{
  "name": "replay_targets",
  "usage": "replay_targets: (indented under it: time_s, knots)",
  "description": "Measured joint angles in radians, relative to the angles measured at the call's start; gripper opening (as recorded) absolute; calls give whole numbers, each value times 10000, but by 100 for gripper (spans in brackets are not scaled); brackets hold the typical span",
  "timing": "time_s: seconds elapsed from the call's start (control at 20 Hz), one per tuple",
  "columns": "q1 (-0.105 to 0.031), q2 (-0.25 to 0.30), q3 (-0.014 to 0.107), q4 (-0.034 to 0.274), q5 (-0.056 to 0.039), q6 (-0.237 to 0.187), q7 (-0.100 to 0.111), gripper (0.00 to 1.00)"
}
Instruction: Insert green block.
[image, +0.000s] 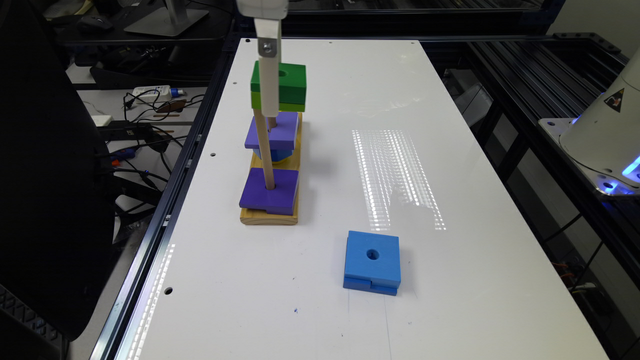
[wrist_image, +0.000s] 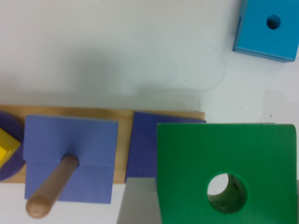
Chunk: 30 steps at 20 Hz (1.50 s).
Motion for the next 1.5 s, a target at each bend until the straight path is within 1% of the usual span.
replay_targets:
  time_s: [0.1, 0.25, 0.5, 0.65, 1.0, 1.2, 1.25, 1.35, 1.5]
  knots:
    - [0, 105, 0, 123, 0, -6, 0, 0]
    - [1, 133, 3, 155, 0, -5, 0, 0]
    - [18, 139, 156, 175, 0, -5, 84, 0]
    - [18, 140, 190, 175, 0, -5, 97, 0]
    - [13, 141, 194, 177, 0, -5, 97, 0]
    - [-4, 167, 161, 222, -6, -4, 96, 0]
    - [-4, 205, 149, 278, -16, -3, 96, 0]
    - [-9, 362, 118, 512, -57, -7, 96, 0]
    - [-17, 732, 104, 947, -119, -37, 95, 0]
